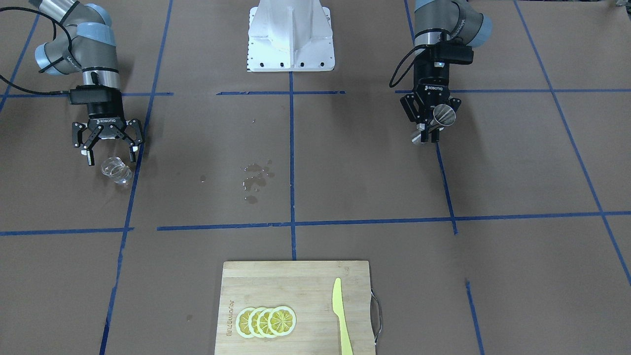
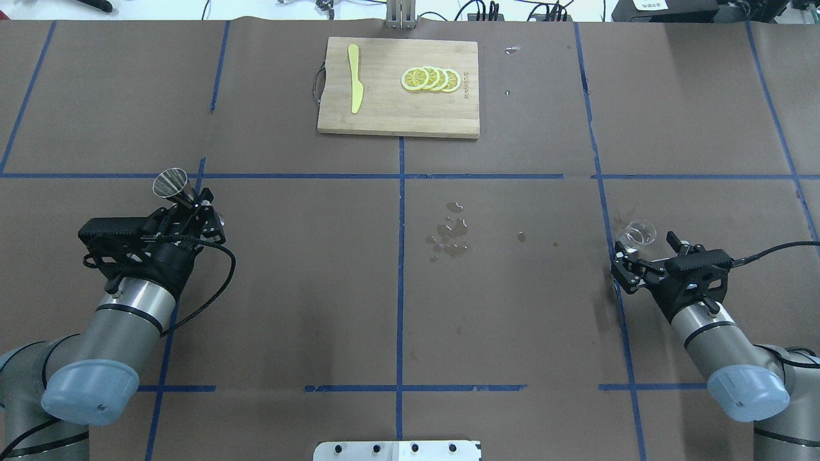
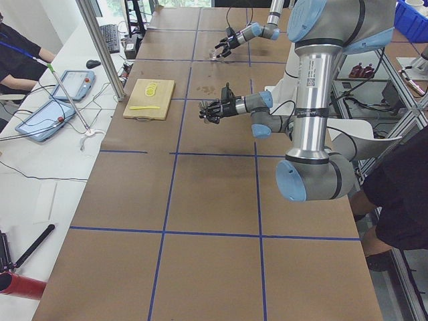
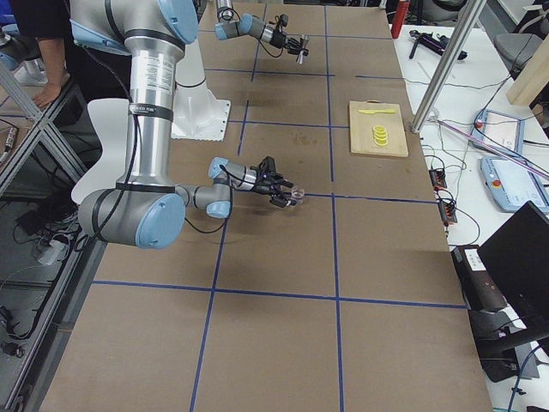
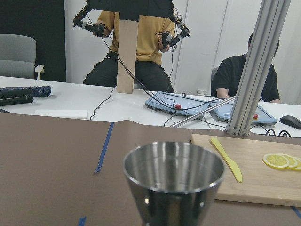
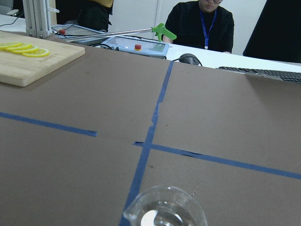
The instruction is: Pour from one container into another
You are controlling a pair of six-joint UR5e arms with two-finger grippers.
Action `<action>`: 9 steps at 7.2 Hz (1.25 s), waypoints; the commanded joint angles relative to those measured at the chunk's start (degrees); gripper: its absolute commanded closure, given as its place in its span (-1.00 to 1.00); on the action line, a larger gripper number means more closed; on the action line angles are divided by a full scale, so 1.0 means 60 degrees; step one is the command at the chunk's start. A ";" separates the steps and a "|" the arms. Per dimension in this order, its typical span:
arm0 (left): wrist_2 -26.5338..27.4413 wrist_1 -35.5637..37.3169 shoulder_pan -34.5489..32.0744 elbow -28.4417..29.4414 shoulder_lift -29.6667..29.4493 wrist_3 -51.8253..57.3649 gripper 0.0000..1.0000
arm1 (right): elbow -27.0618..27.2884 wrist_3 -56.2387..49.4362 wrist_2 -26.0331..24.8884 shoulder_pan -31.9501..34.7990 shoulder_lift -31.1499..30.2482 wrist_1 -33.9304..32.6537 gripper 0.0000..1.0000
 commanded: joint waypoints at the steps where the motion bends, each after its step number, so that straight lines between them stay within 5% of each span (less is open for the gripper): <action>1: 0.0000 0.0002 0.0000 0.0028 0.0012 -0.0005 1.00 | -0.0342 -0.0093 0.0010 0.0255 0.0376 0.0015 -0.99; 9: 0.0000 -0.0013 0.0000 0.0072 -0.0003 -0.0020 1.00 | -0.0813 0.0009 0.0069 0.0271 0.0728 0.0088 -0.90</action>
